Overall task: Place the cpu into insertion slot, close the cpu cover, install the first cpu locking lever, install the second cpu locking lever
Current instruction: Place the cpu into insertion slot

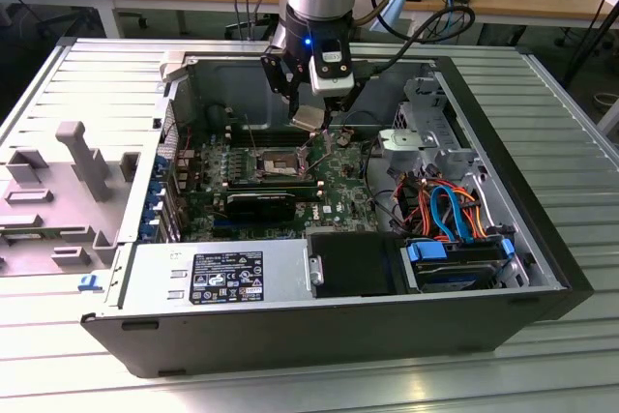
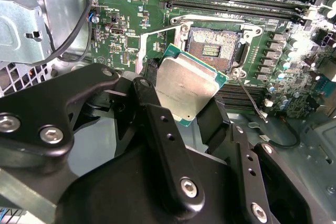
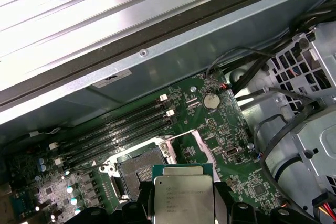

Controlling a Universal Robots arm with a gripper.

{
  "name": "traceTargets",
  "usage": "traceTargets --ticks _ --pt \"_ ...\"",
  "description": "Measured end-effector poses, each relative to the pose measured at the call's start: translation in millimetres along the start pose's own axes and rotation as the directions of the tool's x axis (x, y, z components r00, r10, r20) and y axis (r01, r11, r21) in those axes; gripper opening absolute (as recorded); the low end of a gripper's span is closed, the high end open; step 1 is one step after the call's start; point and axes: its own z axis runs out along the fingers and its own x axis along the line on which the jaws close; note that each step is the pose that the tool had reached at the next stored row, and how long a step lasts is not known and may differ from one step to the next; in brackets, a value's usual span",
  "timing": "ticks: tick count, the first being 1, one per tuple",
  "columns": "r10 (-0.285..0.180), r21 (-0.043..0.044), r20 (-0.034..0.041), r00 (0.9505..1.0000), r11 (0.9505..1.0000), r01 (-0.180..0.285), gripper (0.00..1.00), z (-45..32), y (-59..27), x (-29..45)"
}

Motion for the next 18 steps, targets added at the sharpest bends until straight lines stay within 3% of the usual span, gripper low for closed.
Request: traceTargets --ticks 18 --pt "0.014 -0.0003 0.0011 0.9999 0.9999 -0.014 0.55 0.2 0.0 0.0"
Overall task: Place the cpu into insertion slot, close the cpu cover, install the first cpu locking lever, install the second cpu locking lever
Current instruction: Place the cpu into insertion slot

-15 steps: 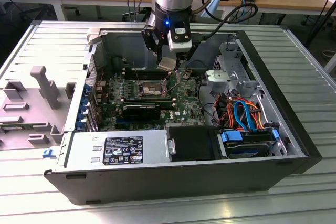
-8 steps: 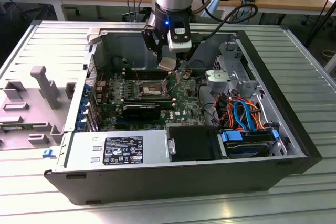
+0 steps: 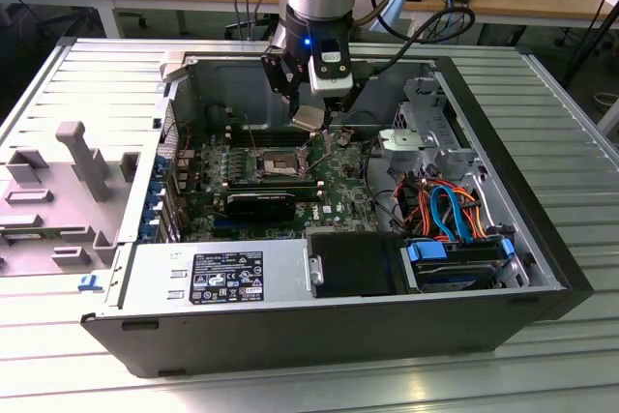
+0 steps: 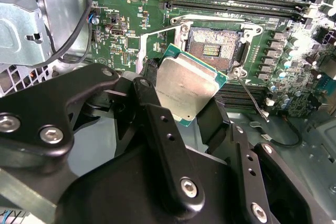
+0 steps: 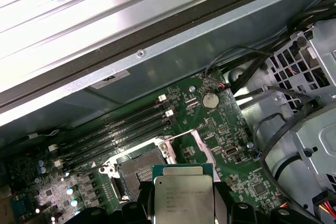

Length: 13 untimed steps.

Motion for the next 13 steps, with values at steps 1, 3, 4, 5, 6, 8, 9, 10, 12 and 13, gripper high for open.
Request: traceTargets --ticks 1,3,4,5,6,8,9,10,12,13 --pt "0.000 0.0000 0.0000 1.0000 1.0000 0.000 0.55 0.0 0.0 0.0" --pt "0.006 -0.0001 0.0005 1.0000 1.0000 -0.006 0.55 0.1 0.0 0.0" --pt "0.007 -0.0001 0.0006 1.0000 1.0000 -0.007 0.55 0.1 0.0 0.0" --pt "0.009 -0.0002 0.0007 1.0000 1.0000 -0.009 0.55 0.1 0.0 0.0" --pt "0.009 -0.0002 0.0008 1.0000 1.0000 -0.009 0.55 0.1 0.0 0.0" --pt "0.012 -0.0002 0.0010 0.9999 0.9999 -0.012 0.55 0.1 0.0 0.0" --pt "0.013 -0.0002 0.0011 0.9999 0.9999 -0.013 0.55 0.2 0.0 0.0" --pt "0.013 -0.0003 0.0011 0.9999 0.9999 -0.013 0.55 0.2 0.0 0.0" --pt "0.013 -0.0003 0.0011 0.9999 0.9999 -0.013 0.55 0.2 0.0 0.0" --pt "0.013 -0.0003 0.0011 0.9999 0.9999 -0.013 0.55 0.2 0.0 0.0"
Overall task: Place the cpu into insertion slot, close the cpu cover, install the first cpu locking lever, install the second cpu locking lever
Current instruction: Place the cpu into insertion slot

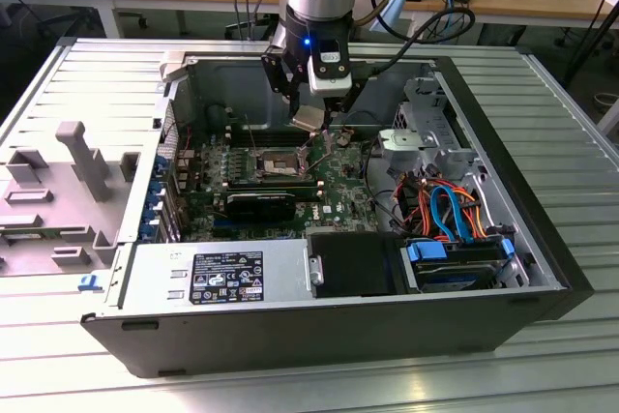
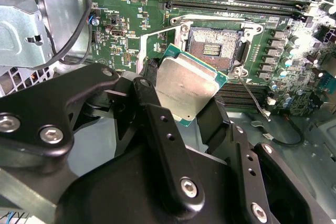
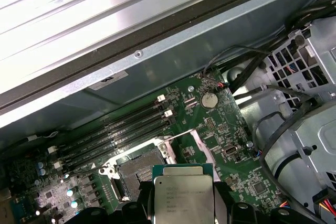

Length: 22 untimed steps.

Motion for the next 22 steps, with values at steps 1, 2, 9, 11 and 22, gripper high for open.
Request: traceTargets --ticks 1,2,9,11,22 --pt "0.000 0.0000 0.0000 1.0000 1.0000 0.000 0.55 0.0 0.0 0.0" --pt "0.000 0.0000 0.0000 1.0000 1.0000 0.000 0.55 0.0 0.0 0.0" --pt "0.008 -0.0002 0.0007 1.0000 1.0000 -0.008 0.55 0.0 0.0 -0.1" --pt "0.008 -0.0002 0.0007 1.0000 1.0000 -0.008 0.55 0.0 0.0 0.0" --pt "0.022 -0.0003 0.0018 0.9998 0.9998 -0.022 0.55 0.0 0.0 0.0"
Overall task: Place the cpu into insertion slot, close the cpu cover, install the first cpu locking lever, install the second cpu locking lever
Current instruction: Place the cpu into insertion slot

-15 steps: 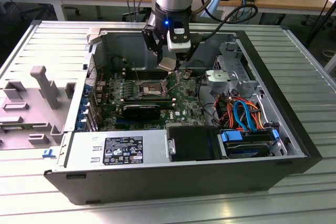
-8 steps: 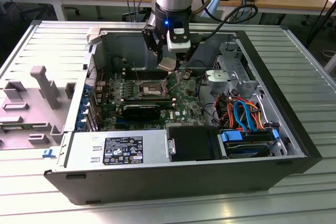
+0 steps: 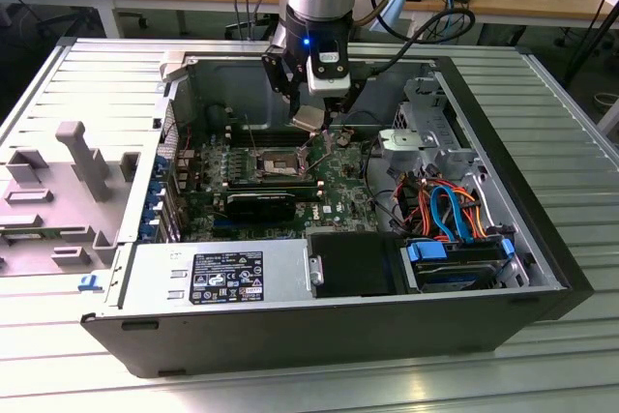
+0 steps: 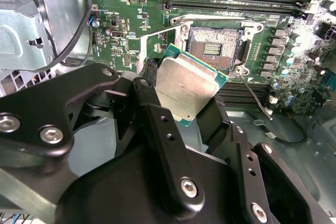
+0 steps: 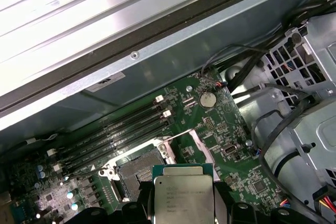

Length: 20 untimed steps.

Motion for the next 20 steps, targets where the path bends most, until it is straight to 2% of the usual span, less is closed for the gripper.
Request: traceTargets --ticks 20 --pt "0.048 -0.0011 0.0041 0.9988 0.9988 -0.048 0.55 0.0 0.0 0.0"
